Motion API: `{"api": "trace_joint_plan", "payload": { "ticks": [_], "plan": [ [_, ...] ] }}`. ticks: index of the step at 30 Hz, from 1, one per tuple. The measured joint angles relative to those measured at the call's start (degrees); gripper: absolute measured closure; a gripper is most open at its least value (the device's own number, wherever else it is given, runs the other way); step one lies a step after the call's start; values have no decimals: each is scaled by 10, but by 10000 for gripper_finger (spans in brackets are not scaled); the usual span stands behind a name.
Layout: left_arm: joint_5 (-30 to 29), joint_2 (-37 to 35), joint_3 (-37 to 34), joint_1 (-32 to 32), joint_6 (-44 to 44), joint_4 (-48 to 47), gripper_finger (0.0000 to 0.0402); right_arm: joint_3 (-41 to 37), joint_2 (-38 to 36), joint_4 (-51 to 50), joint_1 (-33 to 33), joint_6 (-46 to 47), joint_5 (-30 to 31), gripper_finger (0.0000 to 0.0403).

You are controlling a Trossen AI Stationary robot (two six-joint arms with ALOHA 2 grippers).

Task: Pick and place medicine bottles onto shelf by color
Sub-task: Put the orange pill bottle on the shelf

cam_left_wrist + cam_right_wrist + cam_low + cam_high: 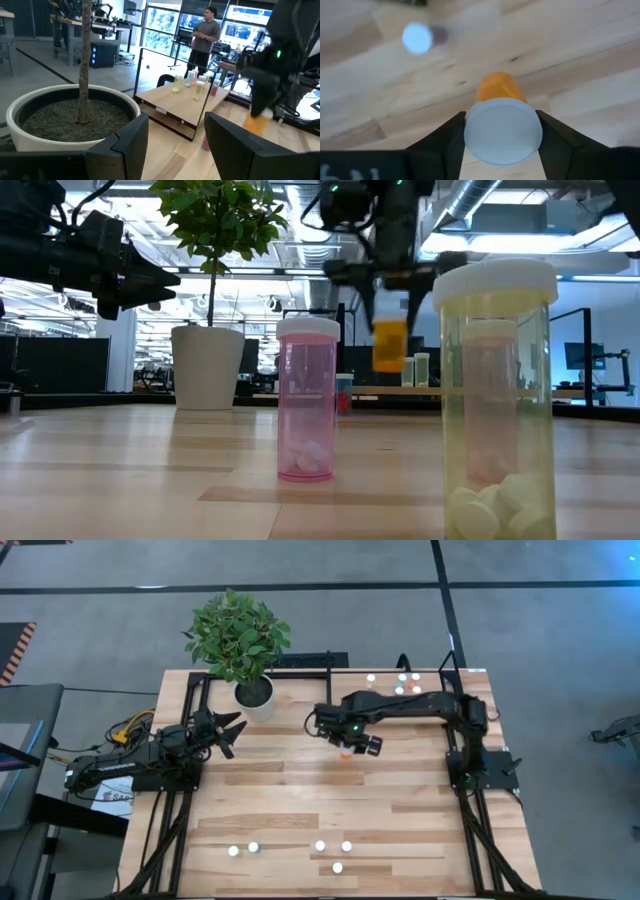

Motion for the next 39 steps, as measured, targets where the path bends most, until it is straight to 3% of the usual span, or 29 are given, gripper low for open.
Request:
{"api": "trace_joint_plan", "payload": {
  "ticks": [10, 23, 33, 39],
  "plan": [
    [-1, 0, 0, 0, 0, 0, 220, -4, -84, -149, -46, 60, 64, 189],
    [0, 0, 0, 0, 0, 0, 220, -224, -272, -89, -145, 83, 68, 189],
    [0, 0, 0, 0, 0, 0, 220, -358, -386, -53, -212, 239, 59, 188],
    [0, 0, 0, 0, 0, 0, 220, -398, -429, -35, -236, 325, 74, 184]
  ]
}}
